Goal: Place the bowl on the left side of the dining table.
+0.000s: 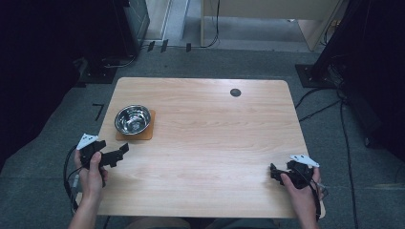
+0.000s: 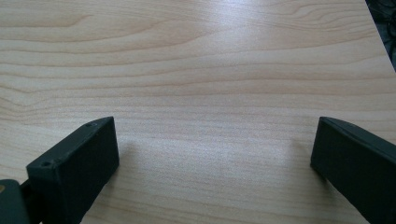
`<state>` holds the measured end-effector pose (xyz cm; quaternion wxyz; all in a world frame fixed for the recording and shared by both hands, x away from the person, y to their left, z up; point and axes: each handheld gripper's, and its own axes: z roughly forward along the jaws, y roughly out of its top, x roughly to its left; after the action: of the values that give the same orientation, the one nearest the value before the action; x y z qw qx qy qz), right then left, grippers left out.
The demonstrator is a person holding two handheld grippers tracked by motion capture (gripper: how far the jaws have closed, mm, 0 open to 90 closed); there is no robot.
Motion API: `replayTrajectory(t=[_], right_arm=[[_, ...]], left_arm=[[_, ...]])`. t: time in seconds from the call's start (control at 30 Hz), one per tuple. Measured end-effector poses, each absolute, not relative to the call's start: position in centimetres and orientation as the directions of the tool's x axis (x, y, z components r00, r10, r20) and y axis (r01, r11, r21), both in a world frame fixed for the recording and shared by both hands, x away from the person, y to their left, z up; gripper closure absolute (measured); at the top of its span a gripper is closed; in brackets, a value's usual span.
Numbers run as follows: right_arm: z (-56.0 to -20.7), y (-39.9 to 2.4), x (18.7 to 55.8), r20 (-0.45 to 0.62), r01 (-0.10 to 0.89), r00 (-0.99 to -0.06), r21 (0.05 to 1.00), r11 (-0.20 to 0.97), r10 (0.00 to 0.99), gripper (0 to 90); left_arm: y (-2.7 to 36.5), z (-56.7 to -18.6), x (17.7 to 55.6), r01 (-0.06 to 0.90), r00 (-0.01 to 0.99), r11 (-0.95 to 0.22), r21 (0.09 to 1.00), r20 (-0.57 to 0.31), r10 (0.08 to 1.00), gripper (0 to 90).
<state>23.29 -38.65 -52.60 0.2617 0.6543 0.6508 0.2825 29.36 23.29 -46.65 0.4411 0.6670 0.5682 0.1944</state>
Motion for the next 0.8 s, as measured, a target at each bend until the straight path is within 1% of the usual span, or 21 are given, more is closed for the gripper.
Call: replayTrajectory(t=[0.07, 0.13, 0.47, 0.5, 0.63, 0.8], right_arm=[[-52.6, -38.6, 23.3, 0.029, 0.704, -0.006, 0.71, -0.016, 1.0, 0.3], [-52.6, -38.6, 23.3, 0.029, 0.704, -0.007, 0.71, -0.016, 1.0, 0.3], [-52.6, -38.6, 23.3, 0.029, 0.704, -0.007, 0.71, -0.016, 1.0, 0.3], [-52.6, -38.6, 23.3, 0.029, 0.704, -0.006, 0.71, -0.016, 1.0, 0.3], [-52.6, -38.6, 23.3, 0.029, 0.704, -0.007, 0.71, -0.016, 1.0, 0.3], [-52.6, -38.6, 23.3, 0.029, 0.704, -0.007, 0.71, -0.016, 1.0, 0.3]], left_arm=[[23.3, -46.8, 28.9, 0.585, 0.282, 0.042, 0.81, -0.252, 0.926, 0.0], [23.3, -46.9, 28.5, 0.585, 0.285, 0.027, 0.811, -0.237, 0.929, 0.0], [23.7, -48.1, 26.7, 0.586, 0.301, 0.012, 0.81, -0.231, 0.925, 0.0], [23.8, -48.3, 26.4, 0.585, 0.293, 0.007, 0.811, -0.219, 0.931, 0.0], [24.3, -48.8, 25.9, 0.594, 0.29, 0.004, 0.804, -0.218, 0.932, 0.0], [24.9, -49.6, 25.0, 0.601, 0.281, 0.017, 0.799, -0.231, 0.931, 0.0]])
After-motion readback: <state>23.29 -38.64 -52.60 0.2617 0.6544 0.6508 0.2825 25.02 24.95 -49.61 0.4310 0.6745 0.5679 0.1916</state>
